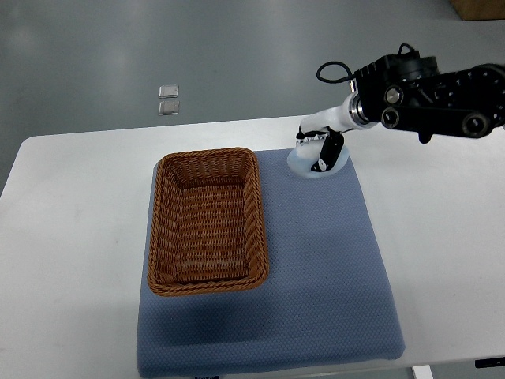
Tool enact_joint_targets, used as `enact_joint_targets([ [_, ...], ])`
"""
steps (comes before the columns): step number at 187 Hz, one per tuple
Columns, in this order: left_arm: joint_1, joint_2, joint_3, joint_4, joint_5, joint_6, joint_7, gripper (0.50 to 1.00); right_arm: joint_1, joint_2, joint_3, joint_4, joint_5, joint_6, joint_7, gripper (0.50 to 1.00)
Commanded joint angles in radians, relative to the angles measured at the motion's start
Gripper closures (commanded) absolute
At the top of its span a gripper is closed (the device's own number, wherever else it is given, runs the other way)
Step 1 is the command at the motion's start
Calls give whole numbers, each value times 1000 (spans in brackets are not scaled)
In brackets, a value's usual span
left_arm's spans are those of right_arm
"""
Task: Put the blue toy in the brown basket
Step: 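Lift the toy with the right hand and carry it over the basket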
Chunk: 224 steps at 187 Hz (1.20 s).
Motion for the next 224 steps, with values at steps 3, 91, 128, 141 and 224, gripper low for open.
enact_joint_targets([
  [3,0,0,0,-3,0,0,0,500,110,-7,0,41,59,21,-1,946],
  [91,0,0,-5,3,-1,0,0,500,228,118,-5,61,120,31,2,944],
  [128,0,0,-3,0,0,0,0,500,185,295,2,-17,178,-49,9,938],
  [141,0,0,-3,0,0,0,0,500,151,349,3,-54,178,-64,9,936],
  [224,0,0,-3,-3,0,0,0,500,-87,369,89,-152,168,-213,28,912],
])
